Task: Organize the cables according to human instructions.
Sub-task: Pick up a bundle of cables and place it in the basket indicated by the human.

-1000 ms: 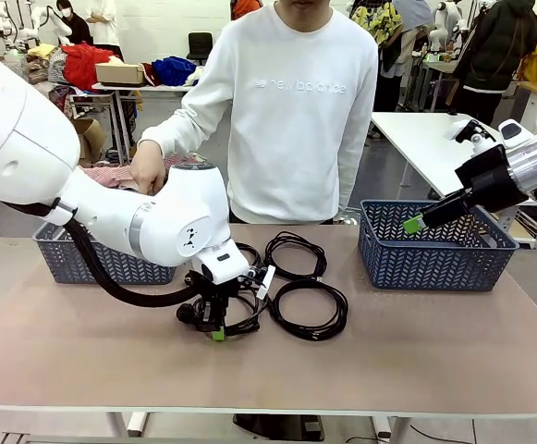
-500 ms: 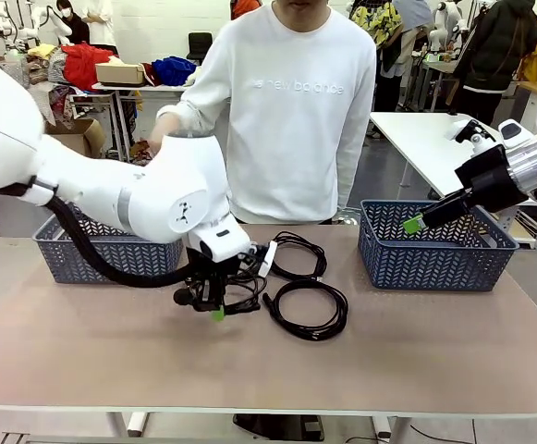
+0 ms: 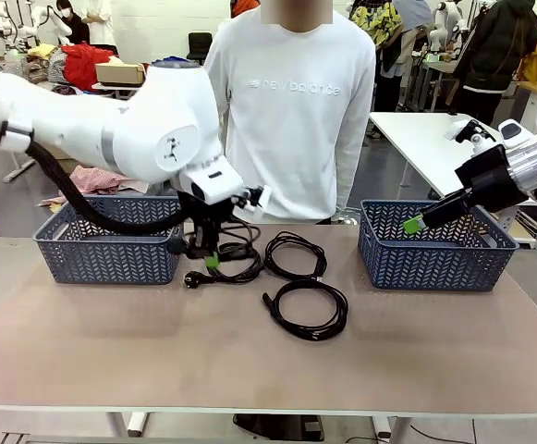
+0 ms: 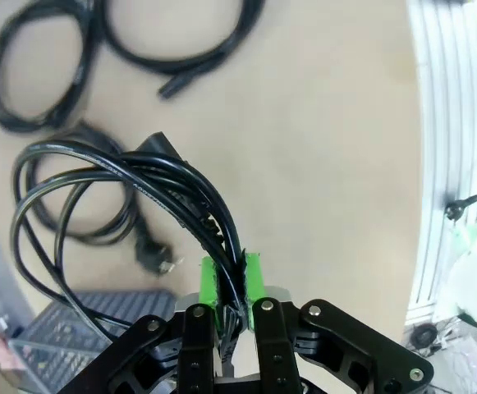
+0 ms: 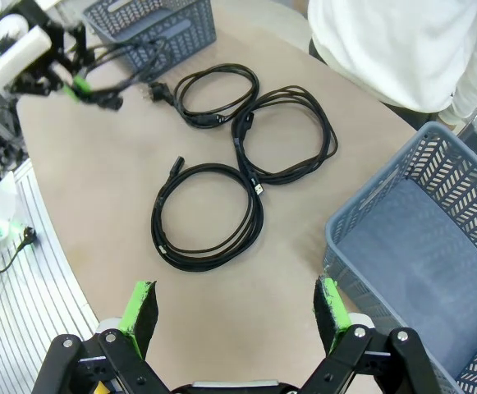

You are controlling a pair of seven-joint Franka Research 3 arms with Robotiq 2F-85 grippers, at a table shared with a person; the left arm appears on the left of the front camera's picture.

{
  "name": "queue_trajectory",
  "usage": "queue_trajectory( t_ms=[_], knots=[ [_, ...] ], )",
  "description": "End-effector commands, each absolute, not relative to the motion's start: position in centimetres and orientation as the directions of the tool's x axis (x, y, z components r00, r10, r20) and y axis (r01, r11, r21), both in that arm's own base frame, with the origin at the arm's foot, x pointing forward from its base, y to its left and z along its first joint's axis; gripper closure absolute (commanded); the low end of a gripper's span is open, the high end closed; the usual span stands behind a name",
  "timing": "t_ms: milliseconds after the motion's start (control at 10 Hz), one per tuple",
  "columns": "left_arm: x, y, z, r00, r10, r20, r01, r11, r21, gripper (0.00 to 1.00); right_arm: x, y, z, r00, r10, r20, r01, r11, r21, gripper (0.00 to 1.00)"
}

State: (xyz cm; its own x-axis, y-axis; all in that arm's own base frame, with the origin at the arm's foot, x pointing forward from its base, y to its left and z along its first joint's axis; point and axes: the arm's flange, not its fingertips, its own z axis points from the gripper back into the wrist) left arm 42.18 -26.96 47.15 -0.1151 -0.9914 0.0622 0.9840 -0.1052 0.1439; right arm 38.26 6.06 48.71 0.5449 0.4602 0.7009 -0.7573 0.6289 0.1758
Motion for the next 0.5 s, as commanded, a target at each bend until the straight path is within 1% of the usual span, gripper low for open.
queue_trajectory(
  t_ms=[0,200,400],
  knots=[
    [44.7,-24.6,48.8,-0.066,-0.997,0.046,0.984,-0.058,0.171,1.00,38.7,6.0,48.7,0.519,0.456,0.723,-0.775,0.608,0.173,0.00],
    [46.5,-21.6,50.4,-0.012,-0.997,0.078,0.979,0.004,0.202,1.00,38.7,6.0,48.7,0.519,0.456,0.723,-0.775,0.608,0.173,0.00],
    [47.8,-19.3,50.8,0.034,-0.994,0.104,0.977,0.055,0.204,1.00,38.7,6.0,48.7,0.519,0.456,0.723,-0.775,0.608,0.173,0.00]
  ],
)
